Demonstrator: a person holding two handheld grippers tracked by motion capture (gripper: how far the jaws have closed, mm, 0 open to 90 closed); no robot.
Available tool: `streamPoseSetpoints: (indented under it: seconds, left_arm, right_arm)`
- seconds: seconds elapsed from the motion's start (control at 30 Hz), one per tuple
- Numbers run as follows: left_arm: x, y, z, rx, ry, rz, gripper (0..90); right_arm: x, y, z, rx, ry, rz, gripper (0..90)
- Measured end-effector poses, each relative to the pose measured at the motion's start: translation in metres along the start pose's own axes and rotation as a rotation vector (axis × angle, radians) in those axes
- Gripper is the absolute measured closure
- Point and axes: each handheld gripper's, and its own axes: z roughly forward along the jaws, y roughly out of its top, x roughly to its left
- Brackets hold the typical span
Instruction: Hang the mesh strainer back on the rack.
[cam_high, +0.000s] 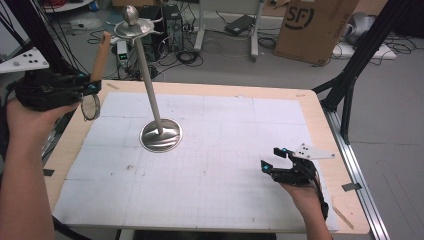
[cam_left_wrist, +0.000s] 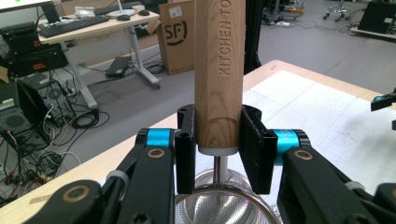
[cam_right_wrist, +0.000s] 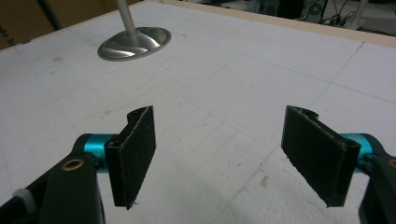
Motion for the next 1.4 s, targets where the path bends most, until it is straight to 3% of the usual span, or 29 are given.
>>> streamPoseSetpoints:
  seconds: [0.57, 1.1, 1.4]
  left_arm:
    - [-0.01, -0.001, 0.034, 0.025, 0.005, -0.012, 69.2]
    - [-0.013, -0.006, 0.045, -0.001, -0.008, -0.05, 67.9]
    - [-0.013, -0.007, 0.04, -0.014, -0.002, -0.053, 54.2]
  right_arm:
    - [-0.002, 0.0, -0.002, -0.002, 0.001, 0.0, 25.5]
    - [-0.001, 0.0, -0.002, -0.001, 0.002, 0.002, 25.5]
    - [-0.001, 0.0, -0.001, 0.003, 0.003, 0.0, 25.6]
